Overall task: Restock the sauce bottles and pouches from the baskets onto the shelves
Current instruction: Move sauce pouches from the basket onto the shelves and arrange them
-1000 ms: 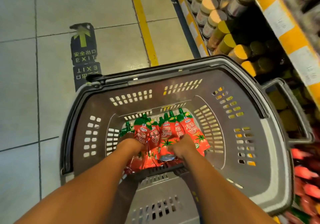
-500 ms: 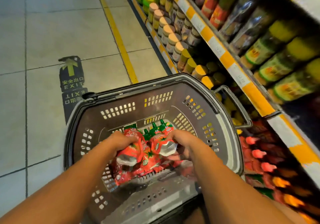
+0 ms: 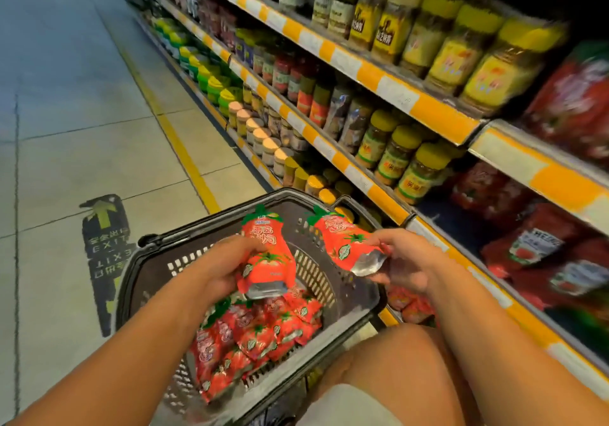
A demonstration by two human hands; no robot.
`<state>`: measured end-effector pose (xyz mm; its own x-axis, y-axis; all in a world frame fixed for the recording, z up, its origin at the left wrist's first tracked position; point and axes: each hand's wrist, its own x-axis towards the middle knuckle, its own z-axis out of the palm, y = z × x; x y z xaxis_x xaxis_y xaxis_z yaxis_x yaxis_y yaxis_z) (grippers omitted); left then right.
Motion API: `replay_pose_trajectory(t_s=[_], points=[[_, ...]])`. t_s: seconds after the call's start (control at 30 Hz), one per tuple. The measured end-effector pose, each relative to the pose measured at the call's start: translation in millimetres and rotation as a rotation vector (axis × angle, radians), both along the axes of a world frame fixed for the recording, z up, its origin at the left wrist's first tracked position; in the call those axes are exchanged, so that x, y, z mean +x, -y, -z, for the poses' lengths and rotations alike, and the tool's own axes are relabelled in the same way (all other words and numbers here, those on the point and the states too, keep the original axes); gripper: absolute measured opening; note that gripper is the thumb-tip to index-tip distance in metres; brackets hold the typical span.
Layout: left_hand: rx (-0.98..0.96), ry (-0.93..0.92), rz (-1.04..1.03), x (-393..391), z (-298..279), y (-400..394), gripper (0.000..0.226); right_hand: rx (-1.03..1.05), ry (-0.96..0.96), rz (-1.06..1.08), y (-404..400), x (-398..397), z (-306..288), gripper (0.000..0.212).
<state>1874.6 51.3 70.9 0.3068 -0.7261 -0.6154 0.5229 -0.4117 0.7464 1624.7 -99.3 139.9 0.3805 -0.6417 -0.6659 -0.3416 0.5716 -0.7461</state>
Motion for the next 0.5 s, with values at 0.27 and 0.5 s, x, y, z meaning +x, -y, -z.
replay_pose_trajectory(t_s=[0.27, 0.5], points=[[-0.228, 0.171, 0.252, -91.7, -63.0, 85.5, 0.027, -0.188, 0.146, 0.184, -13.1, -119.6, -41.7, 0.031], [-0.248, 0.33, 0.473, -156.7, -81.0, 156.4, 0.032, -0.262, 0.207, 0.505, -2.3, -161.5, -2.3, 0.047]])
